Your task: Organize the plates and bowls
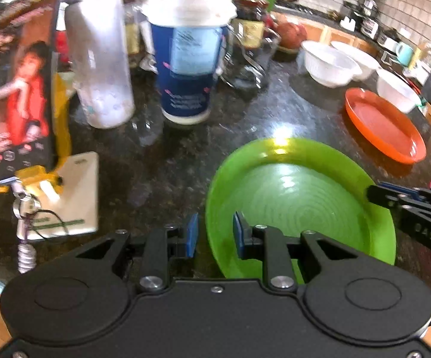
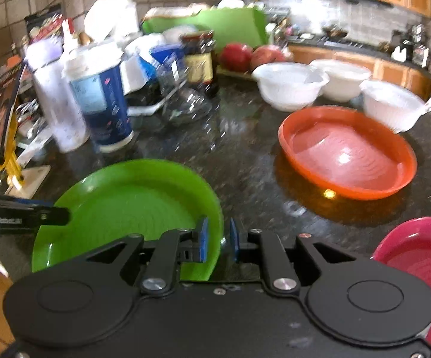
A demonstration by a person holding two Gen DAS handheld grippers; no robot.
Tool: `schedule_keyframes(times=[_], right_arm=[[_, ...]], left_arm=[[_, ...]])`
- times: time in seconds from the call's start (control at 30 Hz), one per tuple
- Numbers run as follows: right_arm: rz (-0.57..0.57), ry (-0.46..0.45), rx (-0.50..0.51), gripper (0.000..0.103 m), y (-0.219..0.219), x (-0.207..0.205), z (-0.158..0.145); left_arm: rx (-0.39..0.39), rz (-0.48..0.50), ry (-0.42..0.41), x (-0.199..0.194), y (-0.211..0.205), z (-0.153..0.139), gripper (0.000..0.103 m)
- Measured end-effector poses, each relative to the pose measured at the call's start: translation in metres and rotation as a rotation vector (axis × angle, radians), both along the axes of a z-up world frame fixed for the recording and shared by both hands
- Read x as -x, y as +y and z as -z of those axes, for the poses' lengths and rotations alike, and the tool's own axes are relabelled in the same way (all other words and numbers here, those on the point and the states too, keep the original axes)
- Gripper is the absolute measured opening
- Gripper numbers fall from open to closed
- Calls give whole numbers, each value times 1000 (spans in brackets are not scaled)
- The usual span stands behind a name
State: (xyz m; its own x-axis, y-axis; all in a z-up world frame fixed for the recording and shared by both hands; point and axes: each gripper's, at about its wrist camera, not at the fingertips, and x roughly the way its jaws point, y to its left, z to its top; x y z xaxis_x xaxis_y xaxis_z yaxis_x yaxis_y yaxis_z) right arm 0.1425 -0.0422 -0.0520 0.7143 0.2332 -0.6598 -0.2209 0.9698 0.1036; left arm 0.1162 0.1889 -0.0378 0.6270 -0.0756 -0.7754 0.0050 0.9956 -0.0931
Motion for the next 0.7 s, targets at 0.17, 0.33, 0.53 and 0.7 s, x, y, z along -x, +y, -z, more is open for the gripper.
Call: schedule_keyframes(times=[0.17,0.33,0.53,0.7], right_arm=[[84,-105,-43,28,-20,14,-18],[182,-193,-128,34,-52,34,-34],[273,-306,-167,48,-100,68,-54],[318,-383,-96,52,-146,98,-72]], left_arm=[[-9,-53,-88,10,3,-20,33],[-41,-76,-194,19,-17,-38,34],[-62,0,-275,25,-68,-54,41],[-5,83,-280,31,-123,-61,41]])
